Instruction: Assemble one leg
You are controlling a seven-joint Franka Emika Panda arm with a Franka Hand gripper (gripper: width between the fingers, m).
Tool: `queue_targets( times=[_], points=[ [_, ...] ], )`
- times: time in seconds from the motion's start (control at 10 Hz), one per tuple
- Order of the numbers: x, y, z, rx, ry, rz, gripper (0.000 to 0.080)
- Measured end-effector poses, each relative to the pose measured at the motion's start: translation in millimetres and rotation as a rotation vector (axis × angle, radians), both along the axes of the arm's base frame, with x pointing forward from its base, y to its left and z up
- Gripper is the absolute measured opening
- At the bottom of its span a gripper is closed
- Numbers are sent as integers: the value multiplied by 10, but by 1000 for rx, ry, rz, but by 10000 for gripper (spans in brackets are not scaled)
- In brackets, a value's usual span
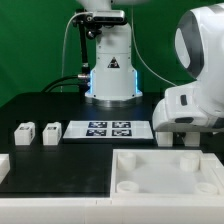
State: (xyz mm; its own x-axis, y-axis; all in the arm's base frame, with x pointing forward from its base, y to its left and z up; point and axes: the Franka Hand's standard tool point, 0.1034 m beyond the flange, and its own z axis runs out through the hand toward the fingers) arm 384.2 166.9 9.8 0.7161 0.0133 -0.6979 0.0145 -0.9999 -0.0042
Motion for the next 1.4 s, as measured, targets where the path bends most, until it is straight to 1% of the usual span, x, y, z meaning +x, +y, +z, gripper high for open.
queue_targets(
  times=[0.1, 0.2, 0.3, 0.7, 0.8, 0.9, 1.0, 1.1, 1.2, 1.3, 1.4],
  points=[
    [1, 0, 1, 0, 0, 0, 320],
    [1, 0, 0, 0, 0, 0, 320],
    [1, 0, 0, 0, 0, 0, 290],
    [2, 0, 1, 0, 0, 0, 290],
    [22, -18, 27, 5, -1, 3, 290],
    [138, -100, 185, 15, -20, 7, 290],
    [289, -190, 419, 27, -72, 6, 290],
    [382, -285, 603, 61, -89, 35, 290],
    [535, -365, 747, 79, -152, 40, 291],
    [640, -392, 901, 83, -264, 37, 291],
    [679, -400, 1094, 84, -362, 39, 291]
  ],
)
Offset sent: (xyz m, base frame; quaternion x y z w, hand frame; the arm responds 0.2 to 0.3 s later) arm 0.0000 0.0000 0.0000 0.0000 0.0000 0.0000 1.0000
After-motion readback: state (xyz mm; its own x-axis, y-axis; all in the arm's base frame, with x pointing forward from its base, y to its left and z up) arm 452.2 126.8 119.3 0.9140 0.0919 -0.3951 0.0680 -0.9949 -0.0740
